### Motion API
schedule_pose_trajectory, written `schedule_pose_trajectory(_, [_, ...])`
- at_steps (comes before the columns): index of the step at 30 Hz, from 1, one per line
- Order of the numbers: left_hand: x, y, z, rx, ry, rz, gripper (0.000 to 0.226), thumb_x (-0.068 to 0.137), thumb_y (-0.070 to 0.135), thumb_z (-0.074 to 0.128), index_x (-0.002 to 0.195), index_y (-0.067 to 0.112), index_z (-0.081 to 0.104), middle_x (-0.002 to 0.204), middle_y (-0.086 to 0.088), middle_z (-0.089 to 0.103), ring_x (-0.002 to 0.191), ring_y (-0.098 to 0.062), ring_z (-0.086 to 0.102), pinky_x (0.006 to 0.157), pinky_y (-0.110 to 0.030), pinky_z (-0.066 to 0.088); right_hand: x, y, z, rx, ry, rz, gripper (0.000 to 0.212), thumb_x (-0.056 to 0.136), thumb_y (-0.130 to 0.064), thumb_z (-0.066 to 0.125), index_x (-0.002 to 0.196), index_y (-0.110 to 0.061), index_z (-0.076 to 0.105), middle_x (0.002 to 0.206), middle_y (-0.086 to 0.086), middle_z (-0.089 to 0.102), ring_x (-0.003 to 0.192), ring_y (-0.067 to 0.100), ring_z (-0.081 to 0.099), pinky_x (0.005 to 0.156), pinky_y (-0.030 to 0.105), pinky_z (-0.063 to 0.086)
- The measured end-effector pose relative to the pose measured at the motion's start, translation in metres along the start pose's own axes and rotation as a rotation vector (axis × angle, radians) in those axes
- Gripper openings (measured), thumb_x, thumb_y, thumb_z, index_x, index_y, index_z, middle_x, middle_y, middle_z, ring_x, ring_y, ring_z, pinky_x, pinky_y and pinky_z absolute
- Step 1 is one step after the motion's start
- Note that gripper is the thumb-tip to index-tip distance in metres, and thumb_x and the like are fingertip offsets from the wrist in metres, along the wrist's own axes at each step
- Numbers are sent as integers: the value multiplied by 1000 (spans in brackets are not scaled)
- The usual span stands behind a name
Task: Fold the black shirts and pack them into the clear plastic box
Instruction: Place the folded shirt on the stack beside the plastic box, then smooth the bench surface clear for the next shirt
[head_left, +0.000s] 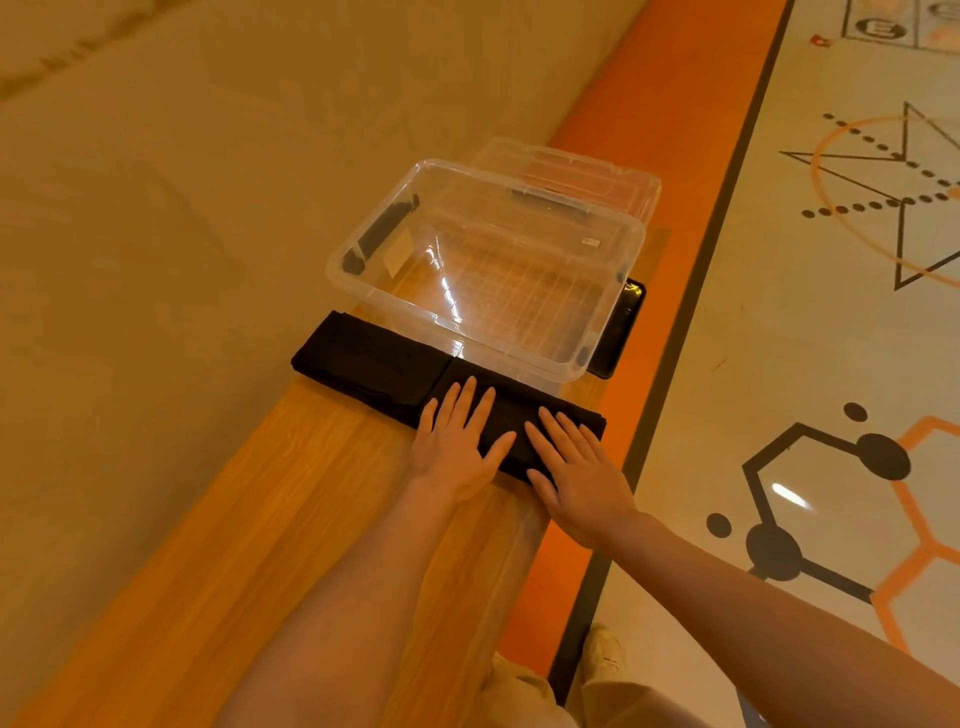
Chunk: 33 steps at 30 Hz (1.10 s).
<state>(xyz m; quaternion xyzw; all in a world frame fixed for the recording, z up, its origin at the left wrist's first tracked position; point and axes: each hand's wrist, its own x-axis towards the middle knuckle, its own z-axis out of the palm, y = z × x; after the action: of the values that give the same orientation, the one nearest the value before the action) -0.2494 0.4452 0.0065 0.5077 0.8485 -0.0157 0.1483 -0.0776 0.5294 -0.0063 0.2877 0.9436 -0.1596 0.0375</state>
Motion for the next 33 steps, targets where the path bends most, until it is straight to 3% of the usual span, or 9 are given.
schedule_pose_trajectory(3, [-7, -2, -2, 7, 56, 47, 68, 97, 61, 17, 154, 25, 10, 162, 0, 0, 149, -16, -2, 120, -40, 2, -3, -1, -7, 6, 5, -21, 81, 85, -64, -15, 153, -28, 10, 161, -2, 6, 148, 17, -1, 116, 33, -8])
schedule_pose_trajectory(6, [-23, -4, -4, -2, 187, 145, 65, 94, 58, 26, 144, 20, 42, 153, -6, 35, 142, -22, 31, 115, -42, 21, -8, -1, -15, 22, 19, -81, 76, 89, -63, -7, 151, -29, 20, 159, -1, 22, 147, 19, 14, 117, 34, -1])
schedule_pose_trajectory(8, [-37, -5, -4, 5, 238, 133, 61, 93, 55, 33, 139, 19, 49, 147, -8, 45, 137, -24, 40, 112, -44, 28, -12, 0, -20, 9, 22, -138, 74, 92, -61, -5, 150, -28, 27, 156, 0, 29, 145, 20, 21, 117, 36, 4])
schedule_pose_trajectory(12, [-70, -2, -8, 85, 256, 57, 58, 92, 55, 34, 133, 19, 55, 140, -7, 53, 131, -23, 47, 109, -45, 33, -19, 4, -26, -19, -4, -250, 74, 92, -61, -4, 149, -28, 29, 156, 1, 29, 145, 20, 23, 119, 39, 9])
schedule_pose_trajectory(14, [-89, 0, -9, 103, 257, 18, 57, 92, 54, 34, 130, 19, 58, 137, -7, 55, 128, -23, 50, 106, -46, 37, -22, 4, -28, -50, -21, -315, 66, 94, -58, 6, 149, -29, 30, 156, 0, 28, 145, 20, 24, 119, 39, 12])
schedule_pose_trajectory(19, [-142, 11, -4, 145, 298, -93, 53, 92, 50, 35, 125, 18, 62, 131, -7, 60, 120, -24, 57, 104, -43, 31, -32, -2, -30, -156, -20, -523, 51, 96, -44, 26, 139, -25, 48, 144, 3, 48, 132, 22, 47, 109, 43, 33])
schedule_pose_trajectory(24, [-200, 22, 3, 138, 350, -227, 47, 92, 46, 41, 121, 18, 64, 128, -7, 61, 117, -23, 58, 102, -41, 32, -41, -22, -36, -193, -34, -741, 49, 97, -45, 26, 138, -26, 47, 138, 2, 54, 126, 21, 53, 105, 42, 41])
schedule_pose_trajectory(29, [-248, 28, 14, 151, 336, -328, 46, 92, 46, 42, 120, 18, 65, 128, -7, 62, 117, -23, 59, 103, -41, 31, -54, -55, -52, -196, -23, -892, 65, 102, -46, 3, 131, -23, 56, 131, 3, 60, 118, 22, 59, 98, 40, 47])
schedule_pose_trajectory(33, [-282, 28, 25, 108, 303, -409, 44, 92, 44, 42, 119, 18, 65, 127, -7, 62, 116, -23, 59, 102, -41, 31, -64, -82, -42, -232, -43, -946, 58, 101, -48, 14, 133, -23, 55, 136, 4, 57, 122, 23, 56, 100, 41, 47])
